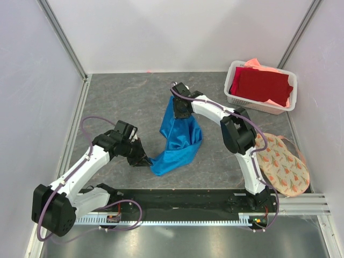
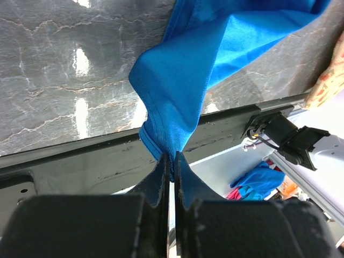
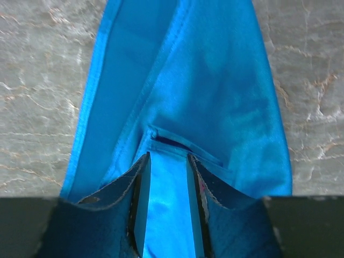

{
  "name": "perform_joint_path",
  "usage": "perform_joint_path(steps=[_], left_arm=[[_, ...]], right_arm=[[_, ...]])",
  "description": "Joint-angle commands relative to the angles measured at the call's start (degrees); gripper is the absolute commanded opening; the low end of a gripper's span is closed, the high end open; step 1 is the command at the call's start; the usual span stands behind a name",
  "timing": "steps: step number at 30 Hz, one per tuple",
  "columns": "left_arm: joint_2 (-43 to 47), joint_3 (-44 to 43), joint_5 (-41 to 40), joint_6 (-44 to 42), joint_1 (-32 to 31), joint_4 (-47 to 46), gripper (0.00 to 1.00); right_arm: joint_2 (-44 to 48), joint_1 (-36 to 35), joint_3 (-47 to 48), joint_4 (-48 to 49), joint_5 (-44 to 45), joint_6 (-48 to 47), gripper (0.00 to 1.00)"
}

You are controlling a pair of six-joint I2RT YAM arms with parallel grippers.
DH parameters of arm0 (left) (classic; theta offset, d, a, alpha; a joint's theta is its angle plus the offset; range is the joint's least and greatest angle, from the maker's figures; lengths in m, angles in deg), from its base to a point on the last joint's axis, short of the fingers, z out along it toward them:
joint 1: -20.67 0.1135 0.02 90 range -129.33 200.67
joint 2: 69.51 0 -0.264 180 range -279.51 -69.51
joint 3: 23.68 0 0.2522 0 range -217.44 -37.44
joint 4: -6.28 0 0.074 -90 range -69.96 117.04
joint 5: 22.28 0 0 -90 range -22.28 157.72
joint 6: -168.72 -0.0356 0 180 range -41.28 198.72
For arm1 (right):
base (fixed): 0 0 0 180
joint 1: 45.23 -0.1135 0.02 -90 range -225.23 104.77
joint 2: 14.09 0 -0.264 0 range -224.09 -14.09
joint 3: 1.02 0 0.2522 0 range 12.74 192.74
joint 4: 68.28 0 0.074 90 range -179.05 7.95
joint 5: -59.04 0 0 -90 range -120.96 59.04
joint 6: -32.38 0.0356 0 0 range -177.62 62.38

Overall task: Fold the napkin into a case and place the utensils inside
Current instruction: Flatten out the crumpled napkin at the center of the board.

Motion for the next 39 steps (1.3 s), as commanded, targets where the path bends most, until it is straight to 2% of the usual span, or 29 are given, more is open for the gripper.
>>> perform_joint_path(steps=[1,7,12,15,20,21,25,28,34,39], left_arm=[[-1.16,-1.07,1.13,-0.83,-0.18,-0.59,0.02],[-2.13,-1.51,1.48,-1.88,-0.18,-0.59,0.02],[-1.96,-1.86,1.48,-2.41,-0.18,-0.33,0.02],[-1.87,-2.12,1.04,-2.76,-0.1,0.28,0.02],[-0.99,-2.65,-0.45,-3.03,-0.01,1.6,0.02],[-0.64,-2.65,-0.54,-2.94,-0.01,1.6,0.02],[0.94,-3.62,-2.73,-2.32,-0.01,3.96,0.02],[2.87,-6.95,-7.21,-3.02,-0.1,7.56,0.02],[6.47,-20.83,-25.74,-5.57,-0.01,16.54,0.02],[11.66,-29.45,-29.98,-4.87,0.08,15.94,0.02]], right_arm=[[-0.83,-0.73,3.84,1.01,-0.2,-0.39,0.43],[-2.14,-2.04,3.14,0.84,0.85,0.14,0.47],[-3.64,-2.92,2.09,-0.13,4.46,0.49,0.43],[-4.43,-2.92,2.26,-0.39,4.98,0.23,0.33],[-2.15,-2.92,5.07,-2.15,6.04,-0.47,0.08],[-1.54,-2.92,5.42,-2.5,6.3,-0.39,0.0],[1.71,-2.4,7.27,-4.6,5.69,-0.13,0.0],[6.54,-1.7,7.97,-7.42,6.22,-0.12,0.0],[22.79,1.64,5.26,-11.38,7.71,-0.56,0.0],[38.35,4.46,3.23,-14.45,7.18,-0.74,0.0]])
